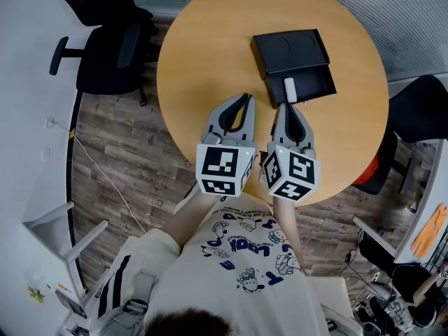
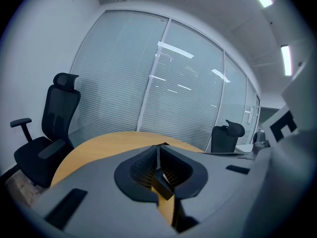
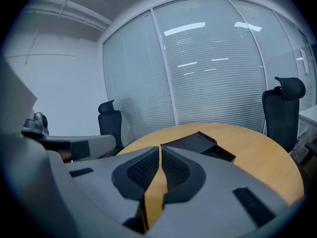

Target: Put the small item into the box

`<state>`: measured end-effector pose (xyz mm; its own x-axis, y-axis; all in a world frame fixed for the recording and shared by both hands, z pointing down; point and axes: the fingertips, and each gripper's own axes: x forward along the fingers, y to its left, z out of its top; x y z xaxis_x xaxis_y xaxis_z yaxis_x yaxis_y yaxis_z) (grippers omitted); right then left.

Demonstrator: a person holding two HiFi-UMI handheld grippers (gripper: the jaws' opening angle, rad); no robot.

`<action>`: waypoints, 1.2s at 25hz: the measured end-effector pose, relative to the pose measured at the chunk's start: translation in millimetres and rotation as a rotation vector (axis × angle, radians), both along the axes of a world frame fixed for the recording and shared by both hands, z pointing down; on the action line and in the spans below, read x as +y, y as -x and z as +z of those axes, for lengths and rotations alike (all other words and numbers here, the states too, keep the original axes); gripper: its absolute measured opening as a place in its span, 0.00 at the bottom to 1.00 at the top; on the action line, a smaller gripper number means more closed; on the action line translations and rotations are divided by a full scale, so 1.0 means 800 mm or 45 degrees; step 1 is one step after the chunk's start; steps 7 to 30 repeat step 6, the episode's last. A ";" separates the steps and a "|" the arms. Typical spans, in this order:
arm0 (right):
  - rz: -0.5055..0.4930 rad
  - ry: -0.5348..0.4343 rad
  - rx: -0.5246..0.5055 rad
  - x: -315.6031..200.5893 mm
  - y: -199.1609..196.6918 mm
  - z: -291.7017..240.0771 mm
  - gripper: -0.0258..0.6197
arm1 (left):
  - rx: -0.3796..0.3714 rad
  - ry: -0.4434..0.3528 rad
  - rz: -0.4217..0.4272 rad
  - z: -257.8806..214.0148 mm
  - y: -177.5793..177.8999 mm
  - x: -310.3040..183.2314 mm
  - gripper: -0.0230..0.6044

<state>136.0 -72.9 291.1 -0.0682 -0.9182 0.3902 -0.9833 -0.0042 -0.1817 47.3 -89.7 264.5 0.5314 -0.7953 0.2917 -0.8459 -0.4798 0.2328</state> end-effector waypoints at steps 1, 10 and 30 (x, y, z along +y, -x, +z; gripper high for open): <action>0.001 0.000 0.000 0.000 0.000 0.000 0.10 | -0.001 0.000 0.000 0.000 0.000 0.000 0.08; 0.007 -0.001 0.001 0.000 -0.002 -0.001 0.10 | -0.002 0.000 0.001 0.000 0.000 0.000 0.08; 0.007 -0.001 0.001 0.000 -0.002 -0.001 0.10 | -0.002 0.000 0.001 0.000 0.000 0.000 0.08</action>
